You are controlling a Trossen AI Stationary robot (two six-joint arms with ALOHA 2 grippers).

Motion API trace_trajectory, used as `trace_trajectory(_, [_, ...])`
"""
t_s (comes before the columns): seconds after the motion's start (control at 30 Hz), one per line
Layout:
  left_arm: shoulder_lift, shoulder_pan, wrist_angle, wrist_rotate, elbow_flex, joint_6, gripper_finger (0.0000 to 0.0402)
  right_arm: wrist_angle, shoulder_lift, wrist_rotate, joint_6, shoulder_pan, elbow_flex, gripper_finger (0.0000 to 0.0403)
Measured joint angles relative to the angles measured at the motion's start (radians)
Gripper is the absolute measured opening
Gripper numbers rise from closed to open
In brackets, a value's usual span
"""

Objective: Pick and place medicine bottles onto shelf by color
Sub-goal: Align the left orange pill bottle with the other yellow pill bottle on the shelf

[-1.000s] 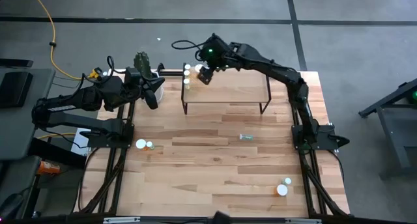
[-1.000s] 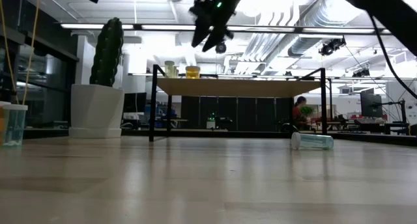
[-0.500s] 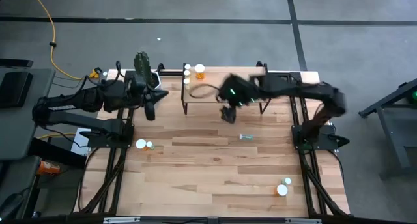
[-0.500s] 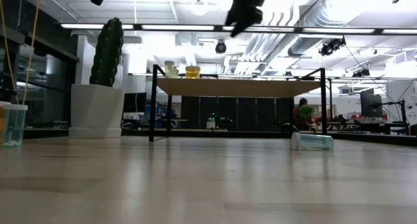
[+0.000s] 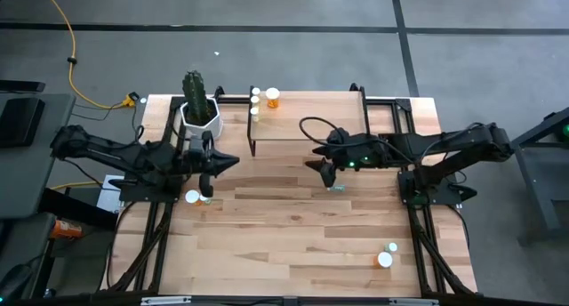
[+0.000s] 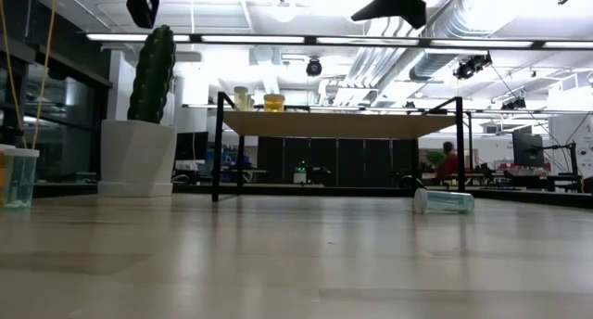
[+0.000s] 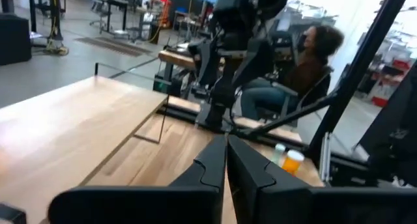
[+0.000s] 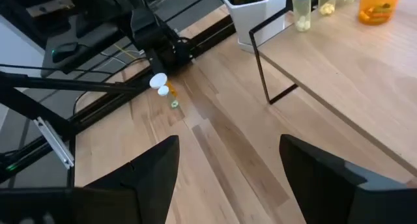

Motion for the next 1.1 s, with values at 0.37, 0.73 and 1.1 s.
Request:
trace_trajectory(0.37, [0.017, 0.032, -0.669, 0.069, 0.221, -0.056, 0.0175, -0.012, 0.000, -0.024, -0.074, -0.001, 0.000, 0.0257])
trace_trajectory(0.73, [0.059, 0.030, -1.173, 0.259, 0.341, -0.269, 0.0293, -0.024, 0.000, -0.024, -0.096, -0.001, 0.000, 0.0257])
trace_trajectory(1.1, [0.167, -0.198, -1.315, 0.354, 0.191, -0.387, 0.0292, -0.032, 0.000, -0.024, -0.096, -0.005, 0.000, 0.0257])
